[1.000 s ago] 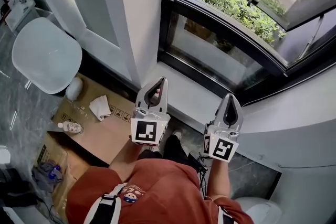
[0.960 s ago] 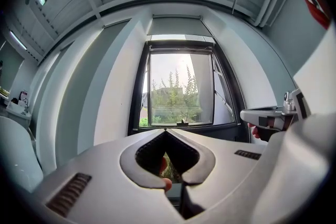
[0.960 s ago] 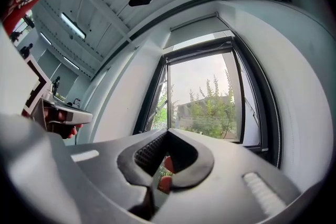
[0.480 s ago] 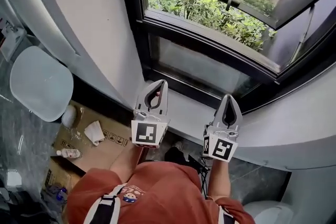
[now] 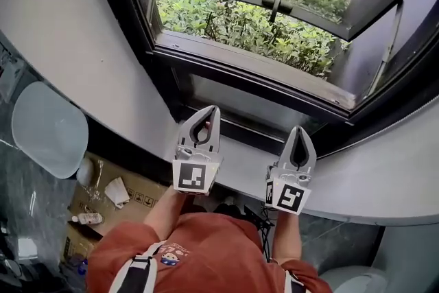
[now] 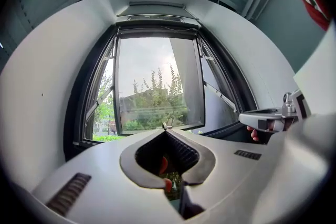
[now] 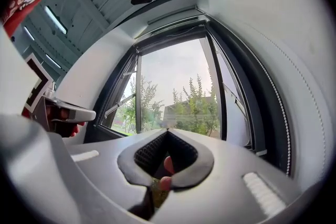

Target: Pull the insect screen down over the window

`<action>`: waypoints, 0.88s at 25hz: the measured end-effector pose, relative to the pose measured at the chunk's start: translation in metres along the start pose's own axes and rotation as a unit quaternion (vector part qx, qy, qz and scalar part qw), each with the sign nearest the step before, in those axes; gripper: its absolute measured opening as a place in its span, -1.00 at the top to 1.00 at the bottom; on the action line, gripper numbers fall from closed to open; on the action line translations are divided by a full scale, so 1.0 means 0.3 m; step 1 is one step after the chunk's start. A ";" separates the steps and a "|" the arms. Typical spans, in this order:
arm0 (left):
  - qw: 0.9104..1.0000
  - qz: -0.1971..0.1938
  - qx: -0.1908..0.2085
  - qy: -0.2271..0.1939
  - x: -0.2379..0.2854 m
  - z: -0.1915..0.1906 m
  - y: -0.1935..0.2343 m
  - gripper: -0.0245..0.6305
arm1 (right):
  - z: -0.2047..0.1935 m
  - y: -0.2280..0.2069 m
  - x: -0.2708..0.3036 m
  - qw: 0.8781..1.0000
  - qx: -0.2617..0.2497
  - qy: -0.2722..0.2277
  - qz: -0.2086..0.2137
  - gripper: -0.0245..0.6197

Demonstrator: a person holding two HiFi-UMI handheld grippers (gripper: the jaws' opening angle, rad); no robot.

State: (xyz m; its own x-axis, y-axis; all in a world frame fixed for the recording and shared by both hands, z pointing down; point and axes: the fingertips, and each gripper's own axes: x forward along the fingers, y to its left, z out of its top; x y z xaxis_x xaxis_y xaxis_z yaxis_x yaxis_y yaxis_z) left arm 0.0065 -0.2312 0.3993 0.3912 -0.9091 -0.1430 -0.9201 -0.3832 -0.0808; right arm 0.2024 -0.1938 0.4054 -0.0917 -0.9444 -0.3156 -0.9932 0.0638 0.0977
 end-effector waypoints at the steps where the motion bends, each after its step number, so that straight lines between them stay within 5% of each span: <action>1: 1.000 -0.001 -0.003 0.001 0.018 -0.003 -0.005 0.91 | -0.010 -0.013 0.008 1.000 0.001 0.001 -0.002 0.89; 22: 0.998 -0.054 -0.022 -0.032 0.236 0.021 0.032 0.91 | 0.029 -0.060 0.154 0.998 -0.040 -0.014 -0.051 0.89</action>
State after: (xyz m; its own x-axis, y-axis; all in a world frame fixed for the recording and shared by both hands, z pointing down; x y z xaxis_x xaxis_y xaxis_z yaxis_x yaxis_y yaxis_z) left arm 0.0255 -0.2982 0.3821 0.4875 -0.8504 -0.1978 -0.8717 -0.4869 -0.0552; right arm 0.2155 -0.2357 0.3807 0.0062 -0.9351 -0.3542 -0.9886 -0.0591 0.1387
